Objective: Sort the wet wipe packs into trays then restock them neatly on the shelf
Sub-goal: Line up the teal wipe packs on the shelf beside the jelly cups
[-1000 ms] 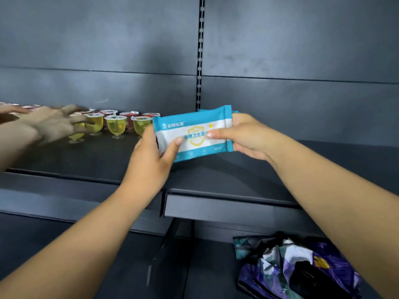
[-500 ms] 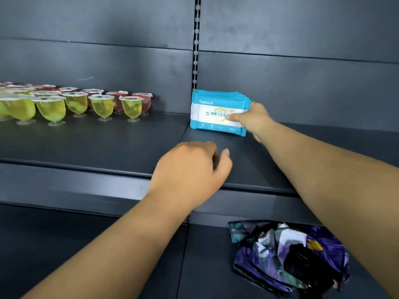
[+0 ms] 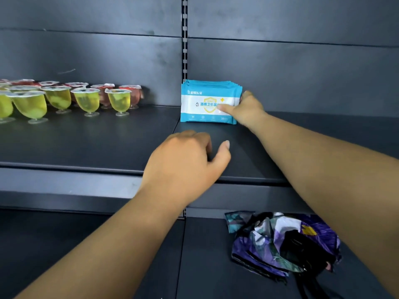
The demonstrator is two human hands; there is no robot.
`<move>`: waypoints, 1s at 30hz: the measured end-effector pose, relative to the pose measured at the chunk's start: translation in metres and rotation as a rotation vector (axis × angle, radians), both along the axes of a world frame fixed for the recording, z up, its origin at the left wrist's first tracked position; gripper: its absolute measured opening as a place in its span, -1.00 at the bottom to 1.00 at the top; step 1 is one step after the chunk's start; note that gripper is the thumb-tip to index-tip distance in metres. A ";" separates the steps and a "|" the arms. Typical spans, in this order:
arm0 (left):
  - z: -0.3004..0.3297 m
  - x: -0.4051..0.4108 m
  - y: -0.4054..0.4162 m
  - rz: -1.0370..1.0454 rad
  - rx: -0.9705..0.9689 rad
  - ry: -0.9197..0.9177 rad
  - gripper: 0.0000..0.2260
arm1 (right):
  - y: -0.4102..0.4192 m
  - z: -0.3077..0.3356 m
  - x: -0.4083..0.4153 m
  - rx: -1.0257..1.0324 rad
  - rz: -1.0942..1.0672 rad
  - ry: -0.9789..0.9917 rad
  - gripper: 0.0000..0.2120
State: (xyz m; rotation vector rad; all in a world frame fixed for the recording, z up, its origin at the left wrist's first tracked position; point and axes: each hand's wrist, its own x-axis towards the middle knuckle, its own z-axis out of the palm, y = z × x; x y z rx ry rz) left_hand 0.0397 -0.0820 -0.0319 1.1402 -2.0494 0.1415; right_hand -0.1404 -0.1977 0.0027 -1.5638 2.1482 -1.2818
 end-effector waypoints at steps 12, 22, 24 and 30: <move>0.009 -0.009 0.043 0.029 0.011 0.154 -0.74 | 0.170 -0.006 -0.015 -0.144 0.137 0.295 -0.65; -0.105 -0.071 0.200 0.008 0.084 0.114 -0.55 | 0.324 -0.128 -0.064 -0.352 0.404 0.451 -0.77; -0.142 -0.074 0.222 0.047 0.193 0.084 -0.57 | 0.338 -0.167 -0.072 -0.301 0.420 0.455 -0.79; -0.284 -0.064 0.275 0.032 0.543 -0.133 -0.69 | 0.378 -0.313 -0.093 -0.033 0.470 0.416 -0.83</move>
